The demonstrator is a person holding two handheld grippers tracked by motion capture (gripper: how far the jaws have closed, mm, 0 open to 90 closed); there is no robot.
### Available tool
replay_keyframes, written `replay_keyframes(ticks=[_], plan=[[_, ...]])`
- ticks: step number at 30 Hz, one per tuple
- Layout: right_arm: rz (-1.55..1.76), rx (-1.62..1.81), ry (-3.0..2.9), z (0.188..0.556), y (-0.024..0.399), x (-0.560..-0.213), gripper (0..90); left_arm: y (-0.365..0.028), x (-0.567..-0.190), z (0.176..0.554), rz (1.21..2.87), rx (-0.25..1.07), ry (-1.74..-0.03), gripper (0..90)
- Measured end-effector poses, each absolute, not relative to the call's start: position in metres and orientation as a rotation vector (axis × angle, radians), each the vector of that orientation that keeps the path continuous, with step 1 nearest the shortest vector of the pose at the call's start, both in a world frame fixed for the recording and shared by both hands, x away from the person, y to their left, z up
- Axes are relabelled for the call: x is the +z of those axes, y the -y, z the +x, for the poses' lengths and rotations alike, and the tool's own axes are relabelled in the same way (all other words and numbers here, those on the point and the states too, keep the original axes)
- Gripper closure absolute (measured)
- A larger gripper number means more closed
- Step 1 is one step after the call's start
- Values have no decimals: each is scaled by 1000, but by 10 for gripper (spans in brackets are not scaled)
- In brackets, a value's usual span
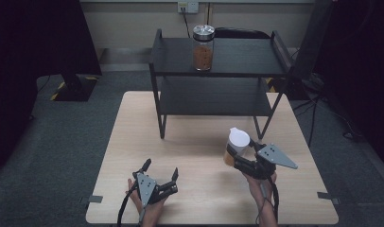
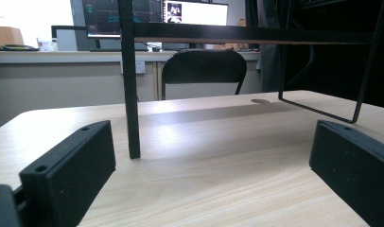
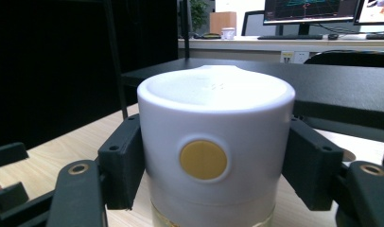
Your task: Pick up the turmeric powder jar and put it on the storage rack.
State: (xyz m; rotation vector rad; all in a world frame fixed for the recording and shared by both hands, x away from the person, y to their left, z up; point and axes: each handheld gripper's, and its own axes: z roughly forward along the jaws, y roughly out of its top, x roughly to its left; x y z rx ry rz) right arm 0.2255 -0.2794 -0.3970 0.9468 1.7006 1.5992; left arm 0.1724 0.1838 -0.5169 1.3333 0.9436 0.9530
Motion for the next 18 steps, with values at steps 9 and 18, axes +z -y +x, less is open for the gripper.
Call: replay_keyframes(ticks=[9,18], plan=[[878,1625,-1729,231,290,-377,305,-184,-517,172,1334,953,-944,6],[812,1644,-1761,240,299,-350,305,-184,-517,172,1333,954,-946,6]])
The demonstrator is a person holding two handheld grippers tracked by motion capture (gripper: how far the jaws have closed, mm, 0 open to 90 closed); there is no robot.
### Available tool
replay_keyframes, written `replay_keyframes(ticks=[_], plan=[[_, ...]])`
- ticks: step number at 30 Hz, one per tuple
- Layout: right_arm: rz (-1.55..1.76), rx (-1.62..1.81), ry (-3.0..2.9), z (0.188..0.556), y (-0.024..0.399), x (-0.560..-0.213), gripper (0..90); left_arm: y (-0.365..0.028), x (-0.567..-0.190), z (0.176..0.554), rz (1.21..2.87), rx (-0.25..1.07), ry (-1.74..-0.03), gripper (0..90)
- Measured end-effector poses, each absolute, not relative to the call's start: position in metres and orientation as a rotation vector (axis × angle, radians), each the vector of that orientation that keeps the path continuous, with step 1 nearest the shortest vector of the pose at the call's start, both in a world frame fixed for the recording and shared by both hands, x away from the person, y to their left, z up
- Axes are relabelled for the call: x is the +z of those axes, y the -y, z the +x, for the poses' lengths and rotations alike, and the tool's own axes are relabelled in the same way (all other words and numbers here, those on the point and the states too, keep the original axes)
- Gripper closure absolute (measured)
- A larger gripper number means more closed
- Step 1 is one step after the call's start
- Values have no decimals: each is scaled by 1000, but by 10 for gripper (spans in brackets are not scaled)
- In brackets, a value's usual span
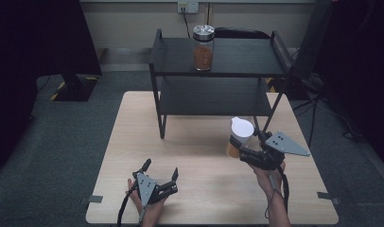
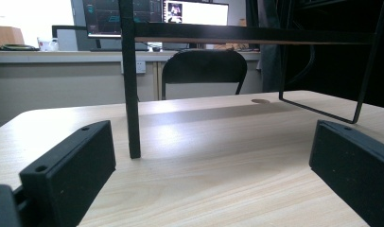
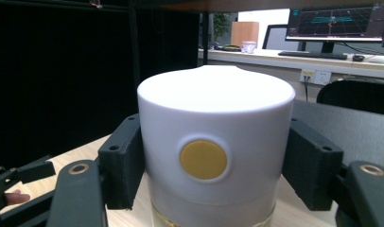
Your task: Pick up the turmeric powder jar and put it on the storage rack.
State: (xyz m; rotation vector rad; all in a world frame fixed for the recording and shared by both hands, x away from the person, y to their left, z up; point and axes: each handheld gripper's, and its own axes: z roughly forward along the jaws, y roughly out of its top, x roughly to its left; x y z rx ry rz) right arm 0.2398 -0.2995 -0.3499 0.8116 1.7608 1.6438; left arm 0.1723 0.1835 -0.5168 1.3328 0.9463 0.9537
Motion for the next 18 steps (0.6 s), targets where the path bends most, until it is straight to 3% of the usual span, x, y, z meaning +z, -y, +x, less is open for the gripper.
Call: replay_keyframes(ticks=[18], plan=[[735,1716,-1773,258,313,-288,305,-183,-517,172,1333,955,-946,6]])
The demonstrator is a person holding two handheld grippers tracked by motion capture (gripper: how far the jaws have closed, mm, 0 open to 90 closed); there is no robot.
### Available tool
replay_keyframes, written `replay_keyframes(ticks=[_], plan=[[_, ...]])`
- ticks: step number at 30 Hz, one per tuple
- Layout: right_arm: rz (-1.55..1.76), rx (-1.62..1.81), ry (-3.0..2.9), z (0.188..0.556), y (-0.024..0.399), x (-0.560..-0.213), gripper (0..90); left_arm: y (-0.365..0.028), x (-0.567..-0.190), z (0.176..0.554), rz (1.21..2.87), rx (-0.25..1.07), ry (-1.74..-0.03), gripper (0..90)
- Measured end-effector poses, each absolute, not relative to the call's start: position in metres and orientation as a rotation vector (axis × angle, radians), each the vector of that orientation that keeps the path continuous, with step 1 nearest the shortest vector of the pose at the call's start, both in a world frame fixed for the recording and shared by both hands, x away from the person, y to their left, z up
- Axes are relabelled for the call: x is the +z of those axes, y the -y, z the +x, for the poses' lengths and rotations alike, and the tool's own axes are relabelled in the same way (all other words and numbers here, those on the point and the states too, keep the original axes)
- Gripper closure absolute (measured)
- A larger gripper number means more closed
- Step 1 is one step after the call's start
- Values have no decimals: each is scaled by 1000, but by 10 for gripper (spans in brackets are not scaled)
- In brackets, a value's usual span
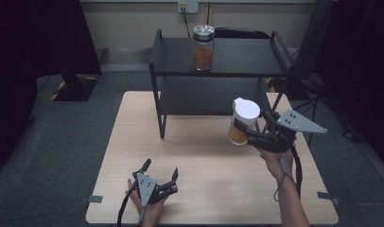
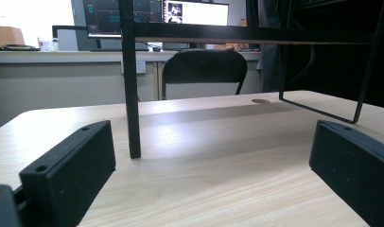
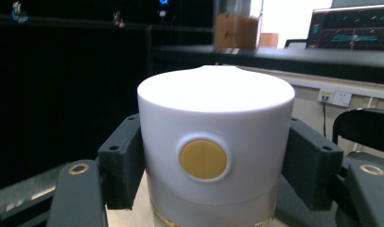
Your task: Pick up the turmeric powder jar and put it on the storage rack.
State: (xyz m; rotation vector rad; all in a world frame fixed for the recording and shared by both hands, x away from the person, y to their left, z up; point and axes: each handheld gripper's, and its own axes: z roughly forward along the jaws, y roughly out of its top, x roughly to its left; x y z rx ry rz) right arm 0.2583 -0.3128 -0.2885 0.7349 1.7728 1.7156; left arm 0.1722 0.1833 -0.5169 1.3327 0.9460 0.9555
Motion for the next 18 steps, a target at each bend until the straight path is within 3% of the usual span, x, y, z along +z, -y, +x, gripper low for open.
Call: replay_keyframes(ticks=[18], plan=[[740,1703,-1636,273,308,-218,305,-183,-517,172,1332,957,-948,6]])
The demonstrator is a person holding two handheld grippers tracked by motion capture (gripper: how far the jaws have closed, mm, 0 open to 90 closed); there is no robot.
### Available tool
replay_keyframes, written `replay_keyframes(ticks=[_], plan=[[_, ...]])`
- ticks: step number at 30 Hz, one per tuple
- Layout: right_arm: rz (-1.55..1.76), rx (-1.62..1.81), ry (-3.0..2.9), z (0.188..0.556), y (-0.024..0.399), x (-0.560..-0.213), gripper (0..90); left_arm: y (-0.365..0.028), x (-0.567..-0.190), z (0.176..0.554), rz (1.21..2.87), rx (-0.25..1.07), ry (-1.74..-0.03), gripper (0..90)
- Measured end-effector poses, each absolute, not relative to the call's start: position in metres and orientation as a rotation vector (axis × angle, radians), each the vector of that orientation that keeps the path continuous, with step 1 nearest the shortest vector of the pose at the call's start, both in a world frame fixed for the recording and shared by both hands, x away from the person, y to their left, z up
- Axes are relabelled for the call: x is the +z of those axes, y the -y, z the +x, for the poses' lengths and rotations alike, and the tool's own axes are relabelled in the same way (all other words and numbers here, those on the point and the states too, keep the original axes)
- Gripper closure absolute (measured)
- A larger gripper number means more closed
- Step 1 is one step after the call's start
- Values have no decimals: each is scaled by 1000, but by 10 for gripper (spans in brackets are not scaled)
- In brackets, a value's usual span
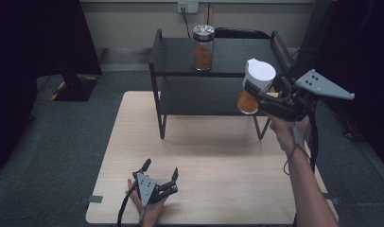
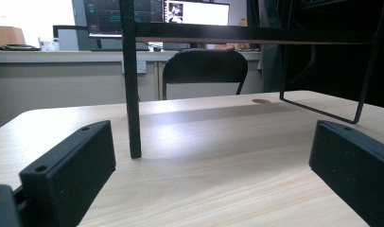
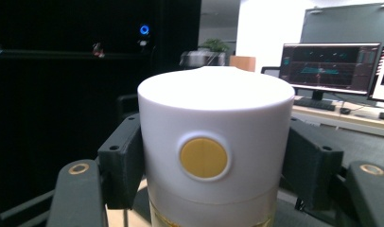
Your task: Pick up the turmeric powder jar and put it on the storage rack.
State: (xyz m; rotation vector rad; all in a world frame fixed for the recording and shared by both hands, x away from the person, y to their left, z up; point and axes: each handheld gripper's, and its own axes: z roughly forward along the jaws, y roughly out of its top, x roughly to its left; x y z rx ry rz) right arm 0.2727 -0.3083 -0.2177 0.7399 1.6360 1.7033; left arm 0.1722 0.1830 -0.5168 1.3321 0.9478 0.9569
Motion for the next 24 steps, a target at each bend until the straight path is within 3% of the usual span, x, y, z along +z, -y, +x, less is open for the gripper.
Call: replay_keyframes(ticks=[13,24], plan=[[904,1596,-1493,310,253,-178,305,-183,-517,172,1332,956,-947,6],[1045,1456,-1407,344,198,-173,305,-184,-517,173,1336,952,-939,6]])
